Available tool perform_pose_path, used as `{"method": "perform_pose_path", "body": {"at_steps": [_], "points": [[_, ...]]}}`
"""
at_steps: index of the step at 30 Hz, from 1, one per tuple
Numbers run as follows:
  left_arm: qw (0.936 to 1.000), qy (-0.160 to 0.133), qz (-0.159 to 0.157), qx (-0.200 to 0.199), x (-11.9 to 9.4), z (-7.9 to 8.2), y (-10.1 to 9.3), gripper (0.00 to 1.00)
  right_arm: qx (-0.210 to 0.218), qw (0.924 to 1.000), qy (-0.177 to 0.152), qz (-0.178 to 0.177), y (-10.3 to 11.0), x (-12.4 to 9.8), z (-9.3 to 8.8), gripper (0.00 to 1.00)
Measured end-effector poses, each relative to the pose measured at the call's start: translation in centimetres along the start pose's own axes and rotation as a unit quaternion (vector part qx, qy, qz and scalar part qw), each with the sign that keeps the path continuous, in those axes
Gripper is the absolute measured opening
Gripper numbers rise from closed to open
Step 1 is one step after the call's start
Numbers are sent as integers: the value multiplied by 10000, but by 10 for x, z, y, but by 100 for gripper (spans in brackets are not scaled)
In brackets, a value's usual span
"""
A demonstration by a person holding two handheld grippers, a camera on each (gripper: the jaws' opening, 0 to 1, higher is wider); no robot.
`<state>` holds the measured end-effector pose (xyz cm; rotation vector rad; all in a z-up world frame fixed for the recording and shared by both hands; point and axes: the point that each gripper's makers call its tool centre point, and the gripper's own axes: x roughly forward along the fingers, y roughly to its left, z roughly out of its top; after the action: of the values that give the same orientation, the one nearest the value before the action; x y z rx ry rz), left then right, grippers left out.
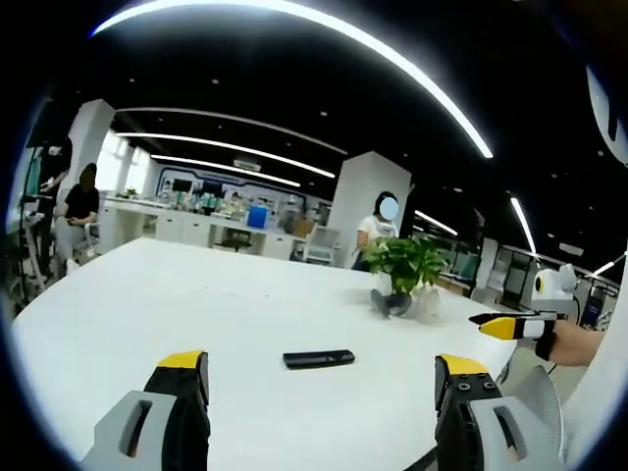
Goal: Press the specified remote control buttons in sequence, fully releasing each button before pressing the next.
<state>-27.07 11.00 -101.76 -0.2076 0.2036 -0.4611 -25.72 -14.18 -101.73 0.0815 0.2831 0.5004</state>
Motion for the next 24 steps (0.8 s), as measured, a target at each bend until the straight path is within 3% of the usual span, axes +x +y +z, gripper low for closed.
{"method": "perform_pose_path", "body": {"at_steps": [12,24], "points": [[10000,37,-12,-13,0,-1,-2,99,-14,10000,9,22,0,-1,2,86],[10000,-34,2,75,23,12,12,99,-68,10000,-14,64,-9,25,13,85]]}}
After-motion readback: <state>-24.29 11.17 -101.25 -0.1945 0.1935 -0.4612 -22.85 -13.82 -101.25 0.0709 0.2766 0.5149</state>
